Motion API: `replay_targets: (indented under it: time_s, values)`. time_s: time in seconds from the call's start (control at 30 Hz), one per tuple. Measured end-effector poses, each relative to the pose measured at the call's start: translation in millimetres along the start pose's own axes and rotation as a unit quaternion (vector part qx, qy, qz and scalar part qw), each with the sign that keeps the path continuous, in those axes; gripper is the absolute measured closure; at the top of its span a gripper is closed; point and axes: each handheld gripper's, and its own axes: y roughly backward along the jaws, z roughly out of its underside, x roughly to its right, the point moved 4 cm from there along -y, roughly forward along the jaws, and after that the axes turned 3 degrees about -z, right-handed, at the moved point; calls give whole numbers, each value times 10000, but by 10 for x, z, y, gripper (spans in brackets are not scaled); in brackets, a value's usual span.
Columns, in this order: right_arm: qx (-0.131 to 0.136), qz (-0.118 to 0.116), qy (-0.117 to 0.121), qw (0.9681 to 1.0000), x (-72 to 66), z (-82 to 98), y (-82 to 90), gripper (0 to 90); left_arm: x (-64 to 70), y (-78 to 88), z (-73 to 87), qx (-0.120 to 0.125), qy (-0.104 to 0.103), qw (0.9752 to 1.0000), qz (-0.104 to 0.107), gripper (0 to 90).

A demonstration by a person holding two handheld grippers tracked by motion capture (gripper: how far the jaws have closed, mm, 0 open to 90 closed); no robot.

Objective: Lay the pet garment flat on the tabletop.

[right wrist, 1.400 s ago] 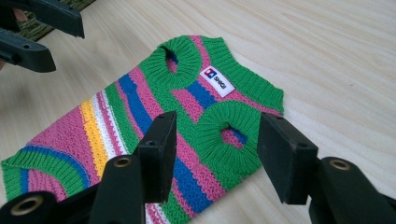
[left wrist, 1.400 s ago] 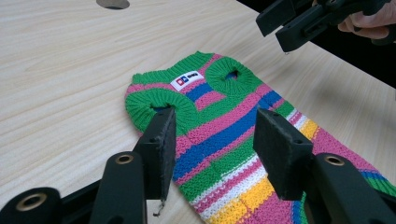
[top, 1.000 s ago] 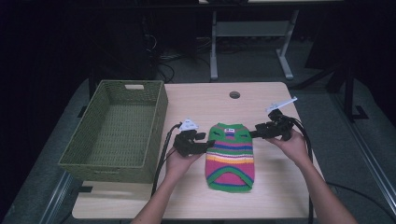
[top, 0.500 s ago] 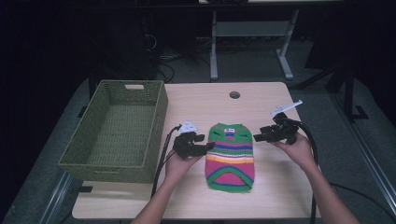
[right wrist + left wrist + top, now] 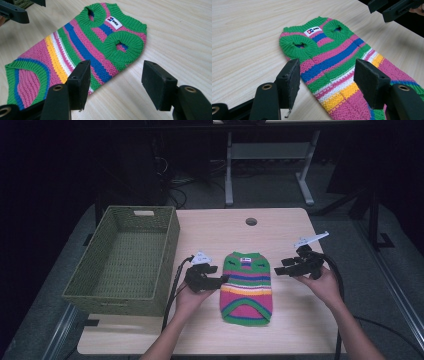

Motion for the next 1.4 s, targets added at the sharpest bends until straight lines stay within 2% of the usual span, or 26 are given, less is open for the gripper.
replay_targets:
  time_s: [0.23, 0.4, 0.47, 0.67, 0.93, 1.23, 1.3, 1.4]
  values:
    - [112, -34, 31, 9999, -23, 81, 62, 395, 26, 21, 20, 0, -58, 10000, 2, 370]
    - [115, -62, -26, 9999, -19, 126, 108, 382, 29, 27, 39, 6, -27, 10000, -6, 348]
    - [213, -57, 12, 9998, -35, 152, 154, 381, 28, 37, 51, 17, -6, 10000, 22, 341]
    - [215, -98, 64, 9997, -60, 250, 175, 371, 56, 57, 78, 42, 37, 10000, 73, 312]
    - [109, -74, 140, 9998, -127, 383, 197, 363, 124, 79, 95, -32, -101, 9999, 117, 300]
    - [226, -72, 258, 9994, -190, 489, 265, 362, 207, 121, 126, -19, -170, 9997, 200, 298]
    - [149, -81, 213, 9996, -210, 513, 270, 354, 217, 130, 139, -30, -188, 9996, 207, 296]
    - [204, -77, 256, 9994, -242, 549, 282, 354, 233, 151, 150, -25, -217, 9995, 223, 295]
